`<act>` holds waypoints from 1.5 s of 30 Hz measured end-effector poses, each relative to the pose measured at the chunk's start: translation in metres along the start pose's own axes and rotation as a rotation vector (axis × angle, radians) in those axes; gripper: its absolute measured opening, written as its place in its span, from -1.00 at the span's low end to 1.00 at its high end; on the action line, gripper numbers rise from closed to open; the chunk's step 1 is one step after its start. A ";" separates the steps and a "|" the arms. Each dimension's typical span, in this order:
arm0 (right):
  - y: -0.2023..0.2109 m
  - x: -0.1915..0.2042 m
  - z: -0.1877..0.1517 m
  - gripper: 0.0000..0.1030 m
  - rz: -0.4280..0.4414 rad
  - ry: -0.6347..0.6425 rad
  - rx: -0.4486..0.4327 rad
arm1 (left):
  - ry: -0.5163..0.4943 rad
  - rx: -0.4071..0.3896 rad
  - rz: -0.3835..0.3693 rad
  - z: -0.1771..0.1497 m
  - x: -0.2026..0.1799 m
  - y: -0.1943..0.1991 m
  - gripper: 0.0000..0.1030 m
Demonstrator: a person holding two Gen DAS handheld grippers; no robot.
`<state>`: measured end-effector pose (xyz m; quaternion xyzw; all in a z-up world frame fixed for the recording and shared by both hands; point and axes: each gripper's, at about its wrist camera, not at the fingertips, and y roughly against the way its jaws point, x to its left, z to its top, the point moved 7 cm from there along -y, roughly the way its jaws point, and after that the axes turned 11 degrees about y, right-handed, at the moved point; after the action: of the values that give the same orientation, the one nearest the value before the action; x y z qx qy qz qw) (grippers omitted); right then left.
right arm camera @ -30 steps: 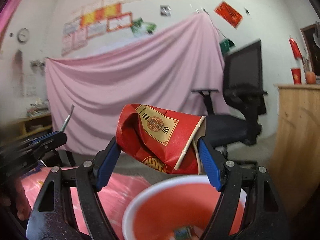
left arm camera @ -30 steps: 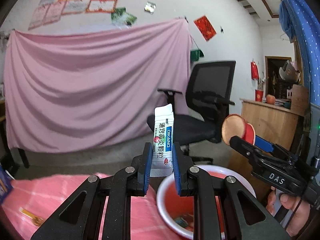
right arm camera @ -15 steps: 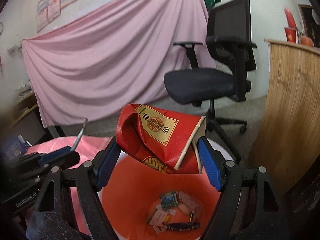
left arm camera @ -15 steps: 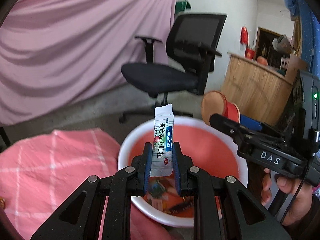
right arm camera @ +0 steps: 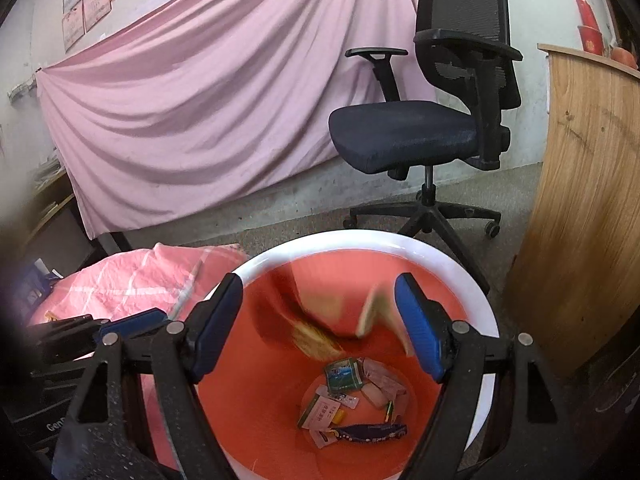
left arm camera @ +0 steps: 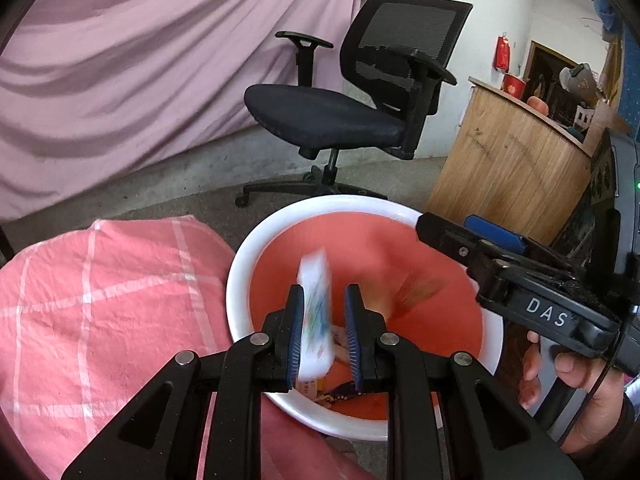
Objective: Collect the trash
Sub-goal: 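Open both tools to drop sachet and red cup into the bucket, then move both tools back toward the yellow strip on the table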
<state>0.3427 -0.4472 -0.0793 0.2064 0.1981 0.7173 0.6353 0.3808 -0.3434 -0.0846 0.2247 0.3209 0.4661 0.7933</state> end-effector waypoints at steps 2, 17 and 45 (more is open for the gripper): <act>0.000 -0.001 0.000 0.83 0.001 -0.007 0.003 | 0.009 0.004 0.007 -0.001 0.004 0.001 -0.61; 0.008 0.003 0.013 0.97 0.002 -0.029 -0.031 | 0.082 -0.050 0.085 0.009 0.028 0.033 -0.39; 0.091 0.104 0.087 1.00 0.105 0.024 -0.529 | 0.195 -0.600 0.408 0.027 0.122 0.211 0.97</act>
<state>0.3037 -0.3523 0.0473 0.0349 0.0002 0.7784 0.6268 0.3188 -0.1394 0.0355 -0.0036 0.1927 0.7070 0.6804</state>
